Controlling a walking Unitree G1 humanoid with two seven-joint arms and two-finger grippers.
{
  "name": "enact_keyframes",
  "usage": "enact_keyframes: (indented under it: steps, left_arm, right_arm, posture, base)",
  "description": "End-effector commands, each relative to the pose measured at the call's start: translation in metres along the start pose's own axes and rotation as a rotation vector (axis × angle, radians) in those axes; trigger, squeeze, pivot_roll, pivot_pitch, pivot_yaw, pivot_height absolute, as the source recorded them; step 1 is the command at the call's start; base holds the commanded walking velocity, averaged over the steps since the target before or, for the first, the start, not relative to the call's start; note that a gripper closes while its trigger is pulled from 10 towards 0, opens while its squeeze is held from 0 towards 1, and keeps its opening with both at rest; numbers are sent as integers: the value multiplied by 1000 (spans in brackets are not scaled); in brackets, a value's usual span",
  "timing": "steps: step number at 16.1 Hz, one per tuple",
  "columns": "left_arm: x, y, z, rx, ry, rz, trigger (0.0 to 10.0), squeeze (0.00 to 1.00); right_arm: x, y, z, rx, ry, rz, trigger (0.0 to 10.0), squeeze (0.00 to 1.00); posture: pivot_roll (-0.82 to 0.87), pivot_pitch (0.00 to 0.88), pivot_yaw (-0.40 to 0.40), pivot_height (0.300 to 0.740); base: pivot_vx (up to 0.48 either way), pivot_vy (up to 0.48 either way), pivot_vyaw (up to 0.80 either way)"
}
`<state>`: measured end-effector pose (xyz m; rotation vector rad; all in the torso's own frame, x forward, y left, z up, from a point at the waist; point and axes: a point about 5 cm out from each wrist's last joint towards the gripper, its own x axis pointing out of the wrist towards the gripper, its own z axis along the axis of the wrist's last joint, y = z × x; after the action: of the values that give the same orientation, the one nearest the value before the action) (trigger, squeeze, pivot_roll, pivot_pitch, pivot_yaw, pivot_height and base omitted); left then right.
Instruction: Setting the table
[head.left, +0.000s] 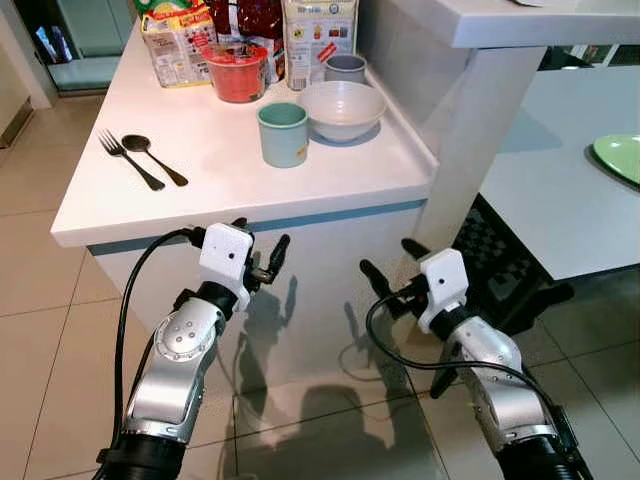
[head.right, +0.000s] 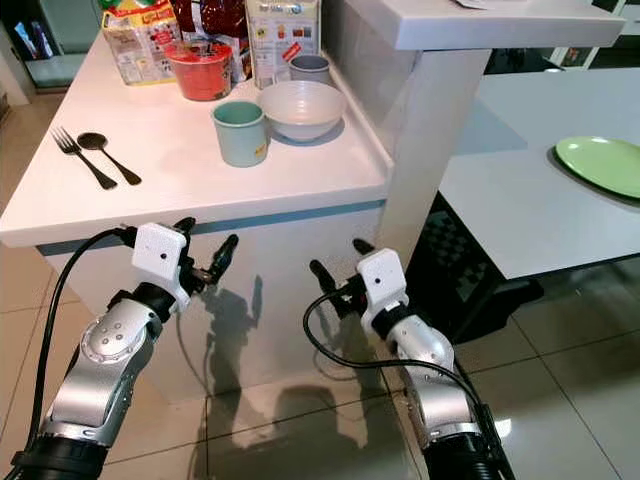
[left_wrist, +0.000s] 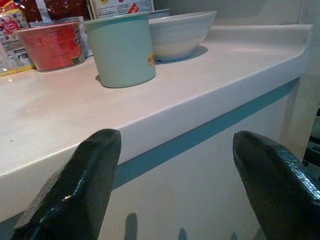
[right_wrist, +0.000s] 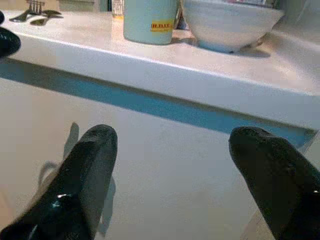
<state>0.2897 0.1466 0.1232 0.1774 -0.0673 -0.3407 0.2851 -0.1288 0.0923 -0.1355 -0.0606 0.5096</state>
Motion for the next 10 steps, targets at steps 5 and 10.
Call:
enact_keyframes:
  steps: [5, 10]
  left_arm:
    - [4, -4, -2, 41, 29, -27, 10000, 0]
    - [10, 1, 13, 56, -28, 5, 10000, 0]
  right_arm:
    - [0, -4, 0, -25, 20, -30, 10000, 0]
    - [9, -4, 16, -11, -64, -51, 10000, 0]
  posture:
    - [99, 0, 0, 740]
    - [102, 0, 0, 740]
  base:
    - [0, 0, 0]
    - [0, 0, 0]
